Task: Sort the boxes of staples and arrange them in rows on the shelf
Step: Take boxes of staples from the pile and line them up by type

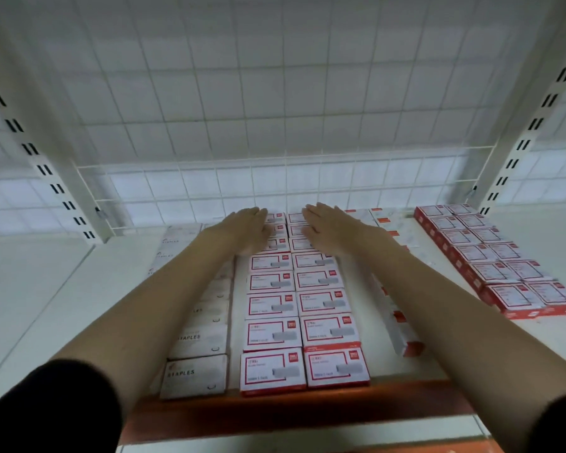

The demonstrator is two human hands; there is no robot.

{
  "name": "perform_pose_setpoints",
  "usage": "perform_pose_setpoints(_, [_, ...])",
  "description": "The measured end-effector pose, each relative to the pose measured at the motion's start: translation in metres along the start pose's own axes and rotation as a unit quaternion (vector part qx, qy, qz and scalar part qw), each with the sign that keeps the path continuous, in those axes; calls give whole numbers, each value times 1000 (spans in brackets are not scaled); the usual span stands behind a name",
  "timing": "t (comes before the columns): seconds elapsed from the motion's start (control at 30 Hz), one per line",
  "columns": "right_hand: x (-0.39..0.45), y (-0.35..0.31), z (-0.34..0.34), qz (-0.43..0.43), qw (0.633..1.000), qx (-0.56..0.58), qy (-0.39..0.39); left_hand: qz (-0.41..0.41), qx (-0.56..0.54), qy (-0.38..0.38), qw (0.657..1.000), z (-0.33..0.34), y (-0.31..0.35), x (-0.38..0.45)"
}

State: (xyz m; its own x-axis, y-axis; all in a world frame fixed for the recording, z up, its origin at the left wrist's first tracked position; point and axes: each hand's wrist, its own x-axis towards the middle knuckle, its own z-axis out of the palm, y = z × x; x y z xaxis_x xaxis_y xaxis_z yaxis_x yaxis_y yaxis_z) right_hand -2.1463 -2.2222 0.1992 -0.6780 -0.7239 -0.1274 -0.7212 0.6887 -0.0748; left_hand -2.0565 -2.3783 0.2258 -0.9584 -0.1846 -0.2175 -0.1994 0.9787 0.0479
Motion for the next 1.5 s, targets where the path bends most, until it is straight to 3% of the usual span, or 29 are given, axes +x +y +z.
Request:
perform_pose_setpoints(0.23, [17,5,16,25,999,9,-20,28,-43,9,999,30,-12,27])
perform_pose_setpoints(0.77, [13,-4,23,42,998,31,36,79,-72,71,992,48,-23,37])
perform_pose_setpoints(1.13, [6,8,16,43,997,56,30,37,-15,80,996,29,-30,19])
perform_pose_setpoints(1.3, [-10,23,9,43,998,-37,13,41,100,95,990,21,-39,6])
perform_pose_setpoints(1.5, [-16,27,9,39,996,-73,-10,46,121,40,991,30,-46,3])
